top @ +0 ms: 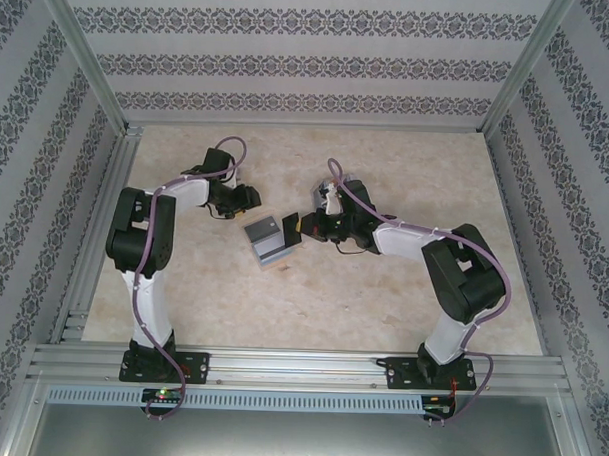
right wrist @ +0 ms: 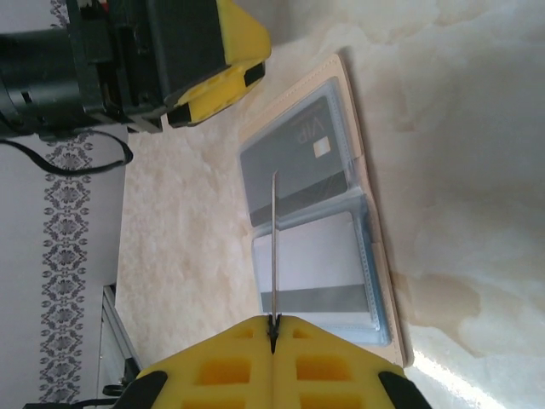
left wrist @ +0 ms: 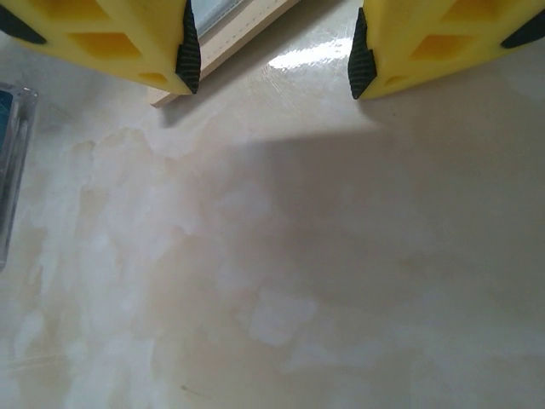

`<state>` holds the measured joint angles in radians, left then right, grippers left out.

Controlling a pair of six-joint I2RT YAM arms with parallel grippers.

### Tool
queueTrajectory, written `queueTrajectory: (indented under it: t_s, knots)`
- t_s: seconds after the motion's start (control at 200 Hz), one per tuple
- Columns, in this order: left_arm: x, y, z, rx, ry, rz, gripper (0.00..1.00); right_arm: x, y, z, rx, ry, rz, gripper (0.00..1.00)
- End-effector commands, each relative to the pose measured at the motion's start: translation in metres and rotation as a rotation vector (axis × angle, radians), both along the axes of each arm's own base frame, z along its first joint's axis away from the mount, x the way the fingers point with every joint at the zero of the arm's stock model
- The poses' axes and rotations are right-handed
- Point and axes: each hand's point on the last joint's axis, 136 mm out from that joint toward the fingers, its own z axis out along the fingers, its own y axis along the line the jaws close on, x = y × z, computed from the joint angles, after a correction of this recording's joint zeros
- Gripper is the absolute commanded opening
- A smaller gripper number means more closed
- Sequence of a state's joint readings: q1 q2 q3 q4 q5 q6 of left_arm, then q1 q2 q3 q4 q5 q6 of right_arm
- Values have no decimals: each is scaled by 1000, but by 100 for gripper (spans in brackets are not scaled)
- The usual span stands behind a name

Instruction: Put the credit cards into the card holder

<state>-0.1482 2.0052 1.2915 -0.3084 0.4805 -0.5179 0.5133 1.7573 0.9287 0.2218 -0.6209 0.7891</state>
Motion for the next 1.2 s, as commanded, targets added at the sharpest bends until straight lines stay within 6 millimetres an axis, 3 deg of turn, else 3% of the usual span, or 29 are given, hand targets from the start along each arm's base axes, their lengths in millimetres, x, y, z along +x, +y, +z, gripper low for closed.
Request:
queueTrajectory:
  t_s: [0.0, 0.465, 0.674, 1.194]
  knots:
    - [-42, -10, -14, -50, 116, -41, 53, 10, 6, 2, -6, -42, -2, 5]
    - [-120, -20, -3, -94, 159, -29, 54, -4, 12, -5, -13, -19, 5, 5]
    - [-131, -33, 8, -162, 171, -52, 54, -16, 12, -10, -15, -2, -10, 5]
    - [-128, -30, 13, -135, 162, -59, 53, -22, 21, -34, 83, 116, -73, 5]
